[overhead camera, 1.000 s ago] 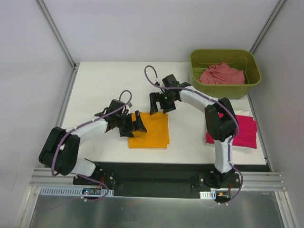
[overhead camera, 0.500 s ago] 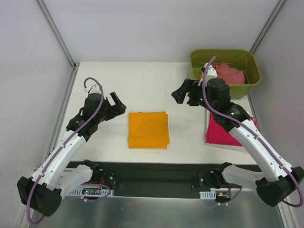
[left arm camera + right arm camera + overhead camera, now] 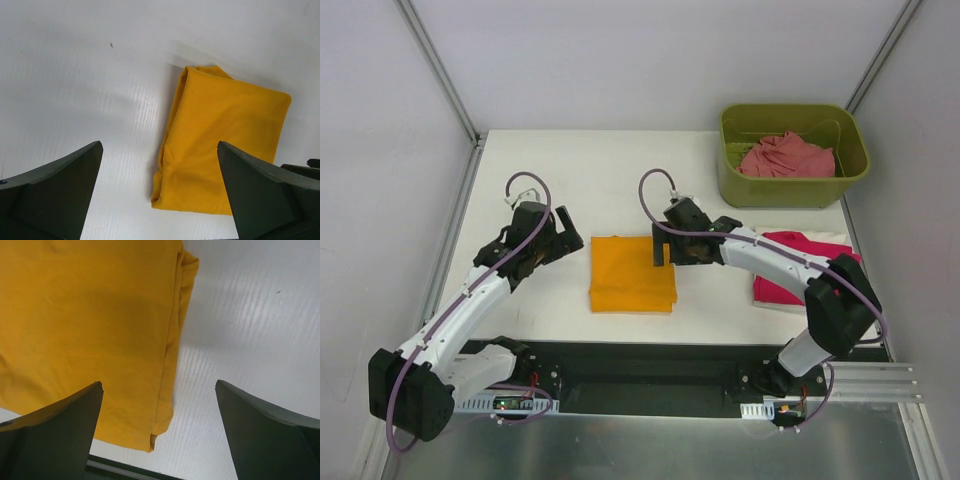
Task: Fold and stack the t-shirts
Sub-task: Put the neatly folded tshirt into the corner of the board with the right arm
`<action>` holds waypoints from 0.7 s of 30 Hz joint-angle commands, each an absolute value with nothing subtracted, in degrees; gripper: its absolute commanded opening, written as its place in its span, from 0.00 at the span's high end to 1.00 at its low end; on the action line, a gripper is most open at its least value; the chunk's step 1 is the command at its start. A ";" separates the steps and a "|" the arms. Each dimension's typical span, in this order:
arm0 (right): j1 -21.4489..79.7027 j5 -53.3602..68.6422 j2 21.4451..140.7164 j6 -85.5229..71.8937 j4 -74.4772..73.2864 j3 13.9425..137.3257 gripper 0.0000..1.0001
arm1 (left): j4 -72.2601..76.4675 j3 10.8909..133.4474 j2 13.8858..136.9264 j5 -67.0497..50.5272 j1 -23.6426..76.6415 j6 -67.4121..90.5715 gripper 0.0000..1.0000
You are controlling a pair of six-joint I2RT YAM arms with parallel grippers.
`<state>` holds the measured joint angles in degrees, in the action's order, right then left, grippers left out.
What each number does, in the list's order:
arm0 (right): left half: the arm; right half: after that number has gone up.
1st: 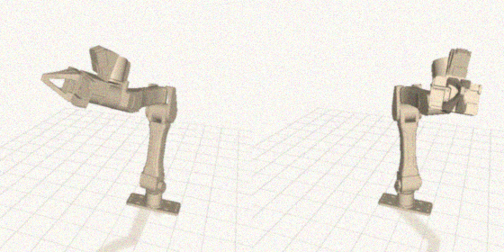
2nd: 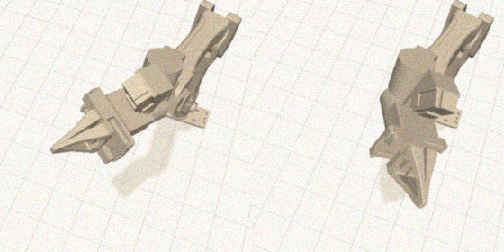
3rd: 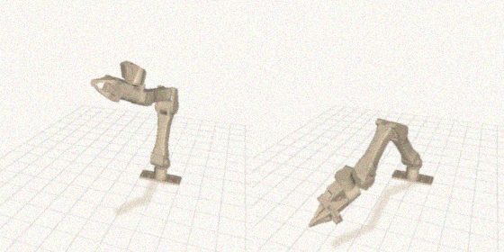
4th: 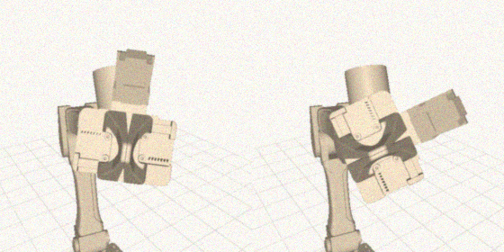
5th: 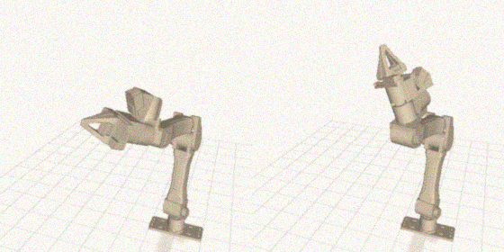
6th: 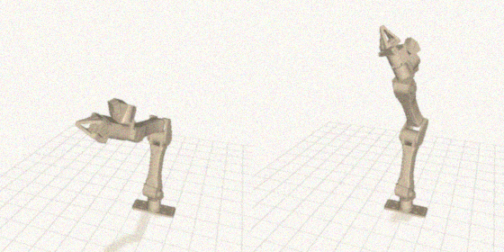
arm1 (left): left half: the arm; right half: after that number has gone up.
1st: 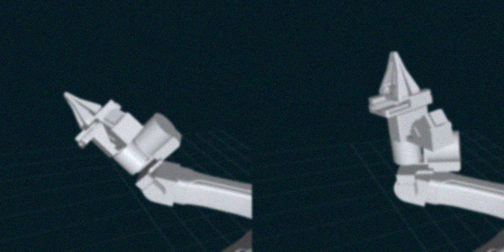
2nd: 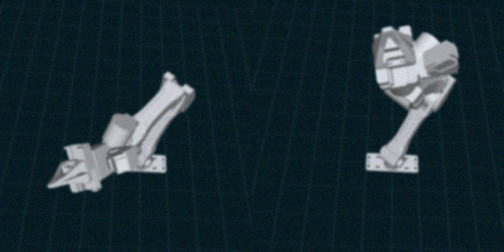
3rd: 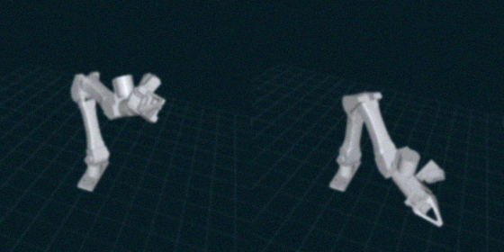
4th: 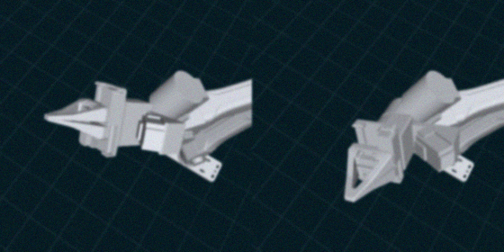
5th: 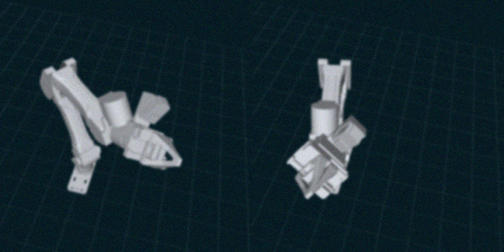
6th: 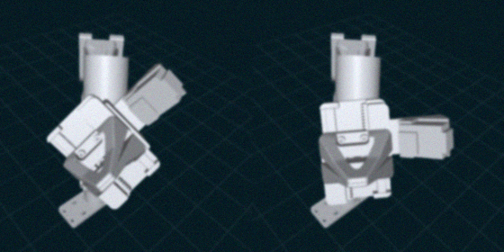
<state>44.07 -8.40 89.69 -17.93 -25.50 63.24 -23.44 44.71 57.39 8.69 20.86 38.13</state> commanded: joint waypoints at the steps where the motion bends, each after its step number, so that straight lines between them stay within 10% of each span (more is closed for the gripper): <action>1: 45.35 -8.88 94.20 -23.20 -26.19 65.57 0.01 | -24.08 44.12 59.06 6.68 19.86 37.62 0.01; 21: 48.16 -5.62 106.96 -27.24 -20.67 64.34 0.58 | -23.91 43.07 63.11 4.92 19.25 37.35 0.01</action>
<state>46.37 -6.44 103.22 -24.21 -24.58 64.84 -23.44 44.10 62.92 5.10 20.10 38.06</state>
